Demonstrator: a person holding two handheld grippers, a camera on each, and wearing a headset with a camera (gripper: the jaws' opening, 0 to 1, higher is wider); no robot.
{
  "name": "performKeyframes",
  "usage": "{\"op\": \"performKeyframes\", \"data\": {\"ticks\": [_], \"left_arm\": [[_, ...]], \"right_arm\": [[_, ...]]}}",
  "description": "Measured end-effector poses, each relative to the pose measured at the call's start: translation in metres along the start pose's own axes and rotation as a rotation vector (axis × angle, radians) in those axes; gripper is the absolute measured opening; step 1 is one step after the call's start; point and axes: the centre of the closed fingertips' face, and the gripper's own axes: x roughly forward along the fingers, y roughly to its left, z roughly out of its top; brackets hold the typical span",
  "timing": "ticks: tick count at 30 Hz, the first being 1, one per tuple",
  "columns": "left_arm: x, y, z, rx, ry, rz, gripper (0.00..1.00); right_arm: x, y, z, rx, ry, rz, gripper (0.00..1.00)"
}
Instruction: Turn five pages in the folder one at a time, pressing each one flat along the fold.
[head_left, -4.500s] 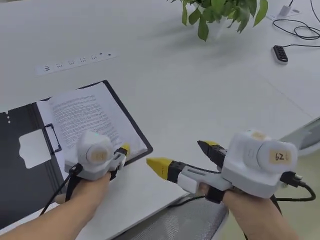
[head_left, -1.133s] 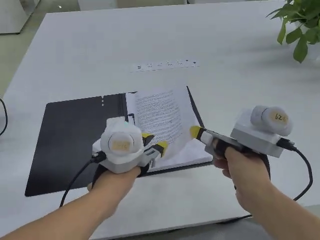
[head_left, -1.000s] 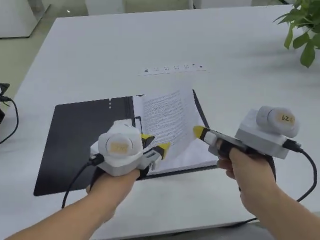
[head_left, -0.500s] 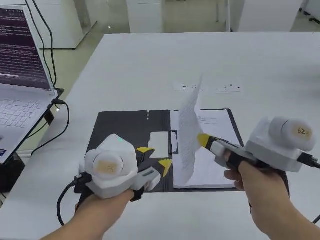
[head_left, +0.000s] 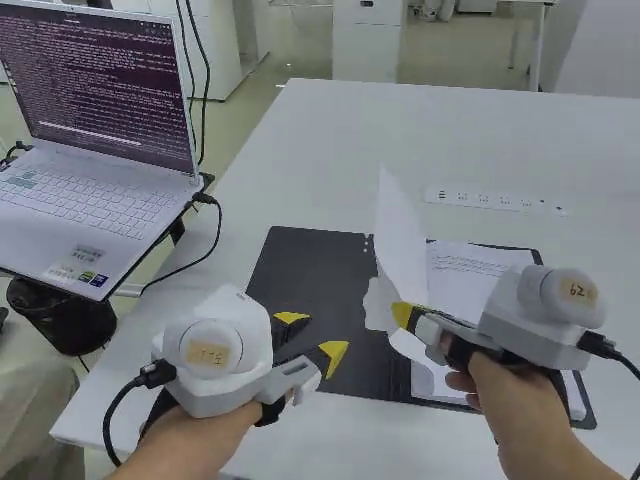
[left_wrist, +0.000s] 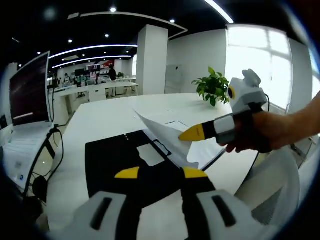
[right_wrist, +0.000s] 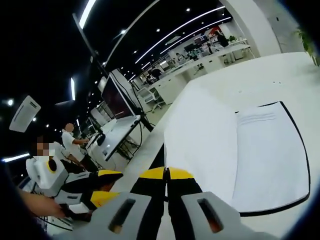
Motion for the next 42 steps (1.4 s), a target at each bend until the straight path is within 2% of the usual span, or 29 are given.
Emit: {"op": "performKeyframes", "data": {"ticks": [5,10,15,18,23,31,42], "left_arm": [[-0.010,0.010,-0.008,-0.006,0.017,0.025,0.29],[-0.016,0.015,-0.016,-0.010,0.037,0.038,0.30],[-0.019,0.021,-0.022,-0.016,0.054,0.041,0.30],[-0.021,0.028,-0.028,-0.017,0.067,0.050,0.30],[-0.023,0.037,-0.035,-0.024,0.086,0.062,0.30],[-0.027,0.048,-0.048,-0.042,0.114,0.079,0.30],[-0.021,0.056,-0.071,-0.055,0.163,0.085,0.31]], "right_arm": [[0.017,0.009,-0.017,-0.023,0.050,0.009,0.00],[0.038,0.014,-0.030,-0.030,0.097,0.008,0.00],[0.061,0.016,-0.045,-0.045,0.143,0.006,0.00],[0.075,0.016,-0.055,-0.054,0.176,-0.002,0.00],[0.092,0.011,-0.071,-0.072,0.227,-0.019,0.00],[0.110,0.006,-0.097,-0.059,0.292,-0.037,0.00],[0.118,-0.004,-0.114,-0.032,0.318,-0.065,0.00]]}}
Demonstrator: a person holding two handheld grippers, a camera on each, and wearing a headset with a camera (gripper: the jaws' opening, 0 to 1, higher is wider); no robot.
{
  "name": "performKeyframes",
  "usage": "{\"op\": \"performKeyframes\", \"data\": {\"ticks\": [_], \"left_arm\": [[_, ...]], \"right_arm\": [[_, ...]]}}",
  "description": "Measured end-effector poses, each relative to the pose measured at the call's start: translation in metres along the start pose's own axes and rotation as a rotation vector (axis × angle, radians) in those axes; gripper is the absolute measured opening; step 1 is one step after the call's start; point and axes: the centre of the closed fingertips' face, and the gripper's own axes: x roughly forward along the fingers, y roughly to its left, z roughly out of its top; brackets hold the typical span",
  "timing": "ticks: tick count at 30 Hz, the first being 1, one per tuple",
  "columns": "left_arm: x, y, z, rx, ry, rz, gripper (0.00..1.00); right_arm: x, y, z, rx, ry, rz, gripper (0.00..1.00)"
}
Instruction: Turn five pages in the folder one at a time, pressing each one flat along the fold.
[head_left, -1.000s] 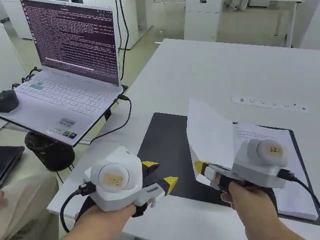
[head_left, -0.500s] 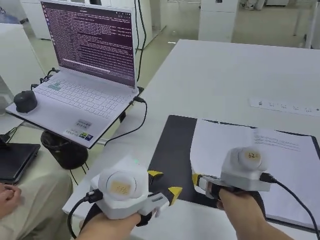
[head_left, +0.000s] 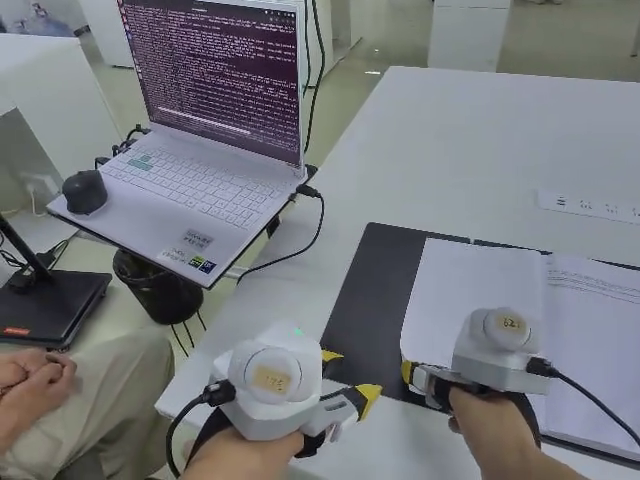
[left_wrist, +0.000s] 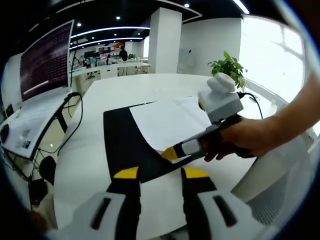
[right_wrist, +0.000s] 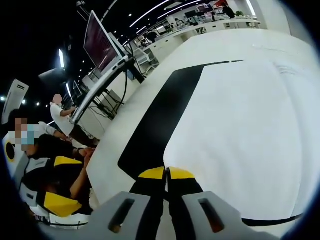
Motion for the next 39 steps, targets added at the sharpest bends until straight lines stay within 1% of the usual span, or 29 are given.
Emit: {"op": "performKeyframes", "data": {"ticks": [2,6,11,13,14,15,16,17,18,19,20,21,22,23,24,25,26,27,28,29,31,33,34,35,36,38,39], "left_arm": [[0.001,0.001,-0.003,-0.002,0.007,0.000,0.30],[0.004,0.003,-0.007,0.000,0.019,0.003,0.30],[0.009,0.004,-0.013,0.005,0.035,0.000,0.30],[0.013,0.003,-0.014,0.010,0.043,-0.006,0.30],[0.015,0.002,-0.014,0.013,0.047,-0.007,0.30],[0.019,0.001,-0.015,0.017,0.053,-0.010,0.30],[0.023,0.001,-0.015,0.017,0.054,-0.013,0.30],[0.027,-0.001,-0.014,0.020,0.052,-0.018,0.30],[0.031,-0.002,-0.014,0.026,0.053,-0.023,0.30],[0.035,-0.004,-0.013,0.028,0.054,-0.029,0.29],[0.041,-0.007,-0.011,0.034,0.051,-0.040,0.29],[0.043,-0.008,-0.010,0.038,0.050,-0.043,0.29],[0.053,-0.012,-0.008,0.051,0.047,-0.051,0.29],[0.058,-0.014,-0.008,0.053,0.047,-0.061,0.29],[0.065,-0.017,-0.006,0.056,0.037,-0.071,0.28],[0.070,-0.019,-0.005,0.058,0.029,-0.078,0.28],[0.076,-0.020,-0.004,0.060,0.028,-0.083,0.28],[0.084,-0.022,-0.005,0.063,0.036,-0.086,0.29],[0.087,-0.023,-0.006,0.063,0.039,-0.087,0.29],[0.095,-0.024,-0.007,0.065,0.042,-0.091,0.30],[0.102,-0.027,-0.009,0.073,0.059,-0.094,0.30],[0.111,-0.029,-0.010,0.081,0.064,-0.095,0.29],[0.114,-0.029,-0.011,0.090,0.066,-0.092,0.29],[0.116,-0.028,-0.012,0.103,0.072,-0.083,0.28],[0.118,-0.028,-0.013,0.102,0.075,-0.082,0.28],[0.121,-0.026,-0.016,0.104,0.077,-0.078,0.25],[0.122,-0.026,-0.018,0.106,0.082,-0.079,0.25]], "right_arm": [[0.000,0.000,-0.001,0.012,0.000,0.004,0.00],[0.002,0.005,-0.004,0.024,-0.007,0.042,0.07],[-0.002,0.008,-0.004,0.038,-0.014,0.078,0.10],[-0.005,0.009,0.002,0.064,-0.048,0.114,0.14],[-0.008,0.012,0.006,0.097,-0.068,0.154,0.15],[-0.010,0.013,0.009,0.122,-0.077,0.179,0.16],[-0.015,0.010,0.015,0.130,-0.101,0.189,0.16],[-0.017,0.007,0.017,0.127,-0.110,0.190,0.15],[-0.022,0.004,0.022,0.135,-0.124,0.201,0.15],[-0.024,0.001,0.024,0.142,-0.125,0.200,0.15],[-0.028,-0.005,0.030,0.143,-0.144,0.196,0.16],[-0.030,-0.007,0.032,0.144,-0.150,0.196,0.15],[-0.033,-0.012,0.036,0.160,-0.156,0.206,0.14],[-0.036,-0.019,0.041,0.178,-0.164,0.213,0.14],[-0.038,-0.023,0.043,0.180,-0.171,0.213,0.14],[-0.042,-0.030,0.049,0.184,-0.191,0.218,0.14],[-0.044,-0.036,0.053,0.191,-0.200,0.215,0.14],[-0.048,-0.043,0.056,0.202,-0.204,0.208,0.15],[-0.051,-0.049,0.060,0.211,-0.217,0.209,0.15],[-0.053,-0.058,0.064,0.220,-0.225,0.199,0.15],[-0.057,-0.070,0.069,0.226,-0.232,0.189,0.14],[-0.061,-0.082,0.075,0.242,-0.238,0.177,0.14],[-0.063,-0.090,0.078,0.246,-0.244,0.169,0.14],[-0.063,-0.092,0.080,0.247,-0.248,0.167,0.14],[-0.064,-0.099,0.082,0.256,-0.248,0.160,0.14],[-0.066,-0.107,0.087,0.266,-0.256,0.161,0.14],[-0.069,-0.104,0.086,0.268,-0.254,0.159,0.14]]}}
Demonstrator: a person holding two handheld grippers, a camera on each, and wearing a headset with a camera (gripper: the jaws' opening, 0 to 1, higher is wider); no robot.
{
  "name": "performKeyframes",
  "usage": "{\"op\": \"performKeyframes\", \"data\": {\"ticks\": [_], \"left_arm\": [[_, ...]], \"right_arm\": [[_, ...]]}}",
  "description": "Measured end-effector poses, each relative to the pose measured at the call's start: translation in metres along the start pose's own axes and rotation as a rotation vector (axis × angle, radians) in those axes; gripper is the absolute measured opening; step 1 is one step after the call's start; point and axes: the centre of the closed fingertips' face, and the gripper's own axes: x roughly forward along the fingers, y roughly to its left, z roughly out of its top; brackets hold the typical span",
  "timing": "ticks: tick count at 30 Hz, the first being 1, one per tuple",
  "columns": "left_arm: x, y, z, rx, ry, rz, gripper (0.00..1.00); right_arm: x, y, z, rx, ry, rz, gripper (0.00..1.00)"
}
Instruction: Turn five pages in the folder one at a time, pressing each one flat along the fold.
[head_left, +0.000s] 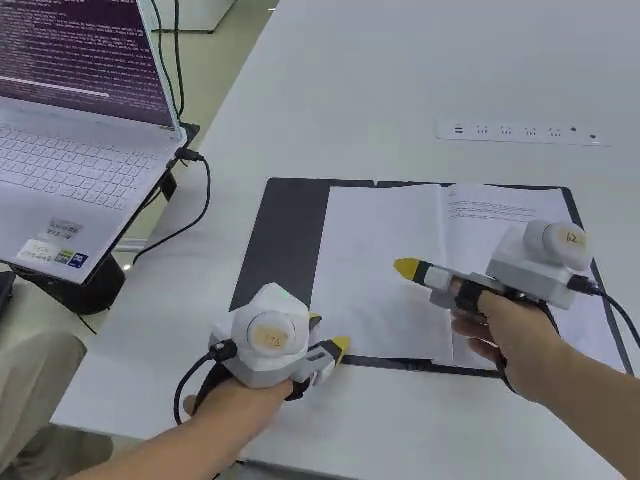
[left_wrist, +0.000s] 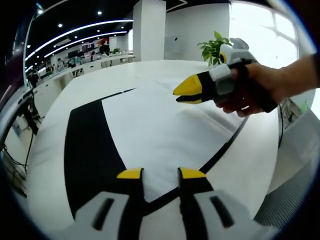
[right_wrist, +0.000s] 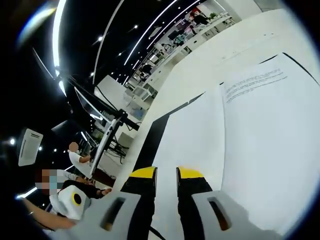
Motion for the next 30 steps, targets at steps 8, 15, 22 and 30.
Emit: {"op": "performKeyframes", "data": {"ticks": [8,15,22,30], "left_arm": [[-0.001,0.000,-0.004,0.043,-0.035,0.007,0.22],[0.001,0.004,-0.004,0.050,-0.051,0.006,0.22],[0.001,0.005,-0.003,0.057,-0.048,0.005,0.22],[0.002,0.007,-0.003,0.060,-0.047,0.011,0.22]], "right_arm": [[-0.002,-0.012,0.008,0.050,0.000,-0.018,0.13],[0.008,-0.039,0.027,0.218,-0.032,-0.015,0.02],[0.016,-0.053,0.035,0.315,-0.038,0.001,0.00],[0.027,-0.060,0.048,0.457,-0.057,0.022,0.00]]}}
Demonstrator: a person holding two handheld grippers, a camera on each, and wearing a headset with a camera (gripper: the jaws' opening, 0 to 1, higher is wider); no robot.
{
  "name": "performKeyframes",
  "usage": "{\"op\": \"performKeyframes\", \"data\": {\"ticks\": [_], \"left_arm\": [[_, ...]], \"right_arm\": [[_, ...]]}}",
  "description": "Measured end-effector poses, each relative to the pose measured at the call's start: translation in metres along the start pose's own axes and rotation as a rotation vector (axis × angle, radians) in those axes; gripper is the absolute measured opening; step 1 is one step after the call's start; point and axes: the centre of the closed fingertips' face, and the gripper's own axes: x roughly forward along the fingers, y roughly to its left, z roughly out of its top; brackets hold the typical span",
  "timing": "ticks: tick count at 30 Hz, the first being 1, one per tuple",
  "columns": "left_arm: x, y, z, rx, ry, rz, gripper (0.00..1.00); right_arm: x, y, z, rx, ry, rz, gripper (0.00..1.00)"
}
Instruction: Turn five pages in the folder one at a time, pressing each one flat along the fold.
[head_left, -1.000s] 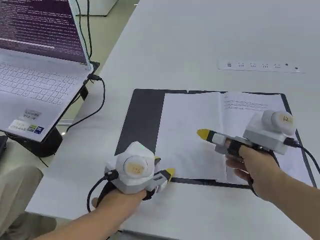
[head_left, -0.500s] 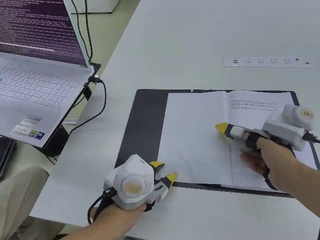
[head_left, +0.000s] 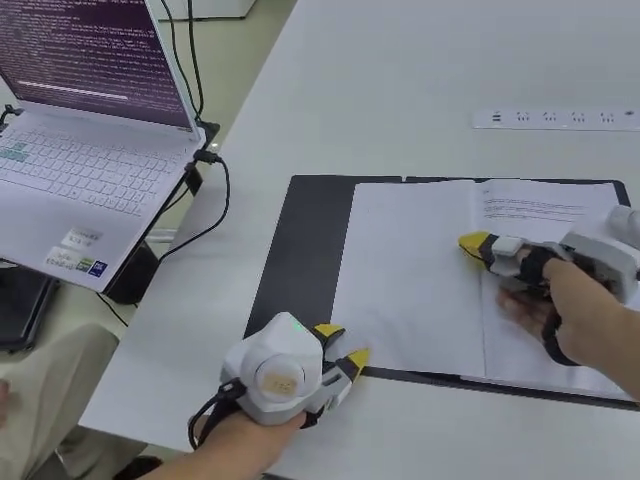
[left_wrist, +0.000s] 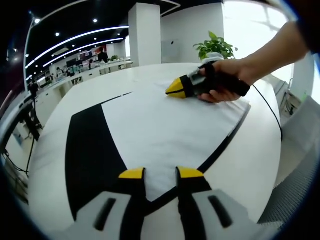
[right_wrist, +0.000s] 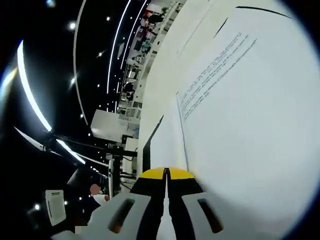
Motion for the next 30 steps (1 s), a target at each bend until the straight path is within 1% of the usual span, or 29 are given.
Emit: {"op": "performKeyframes", "data": {"ticks": [1,2,4,9,11,16,20,23,24,30], "left_arm": [[0.000,0.000,0.000,0.002,0.002,0.001,0.22],[0.000,0.000,0.000,-0.001,0.002,0.002,0.22],[0.000,0.000,0.000,-0.002,-0.002,0.002,0.22],[-0.001,-0.001,0.000,-0.002,-0.006,0.003,0.22],[-0.001,-0.001,0.000,-0.002,-0.010,0.003,0.22],[-0.001,0.000,-0.001,-0.007,-0.018,0.004,0.22],[-0.001,-0.001,-0.001,-0.006,-0.019,0.004,0.22],[-0.001,0.000,-0.001,-0.008,-0.020,0.005,0.22],[-0.001,0.000,-0.001,-0.007,-0.020,0.004,0.22],[-0.002,-0.001,-0.001,-0.012,-0.026,0.006,0.22]], "right_arm": [[0.001,0.000,0.002,0.003,0.001,0.000,0.00],[0.002,-0.001,0.005,0.028,-0.010,-0.010,0.00],[0.005,-0.004,0.008,0.036,-0.005,-0.018,0.00],[0.013,-0.006,0.013,0.042,0.015,-0.028,0.00],[0.017,-0.007,0.017,0.046,0.016,-0.031,0.00],[0.030,-0.002,0.027,0.045,0.008,-0.033,0.00],[0.041,-0.001,0.038,0.025,0.004,-0.056,0.00],[0.046,-0.007,0.046,0.036,-0.012,-0.080,0.00],[0.047,-0.009,0.049,0.057,-0.019,-0.086,0.00],[0.053,-0.007,0.061,0.096,-0.063,-0.077,0.00]]}}
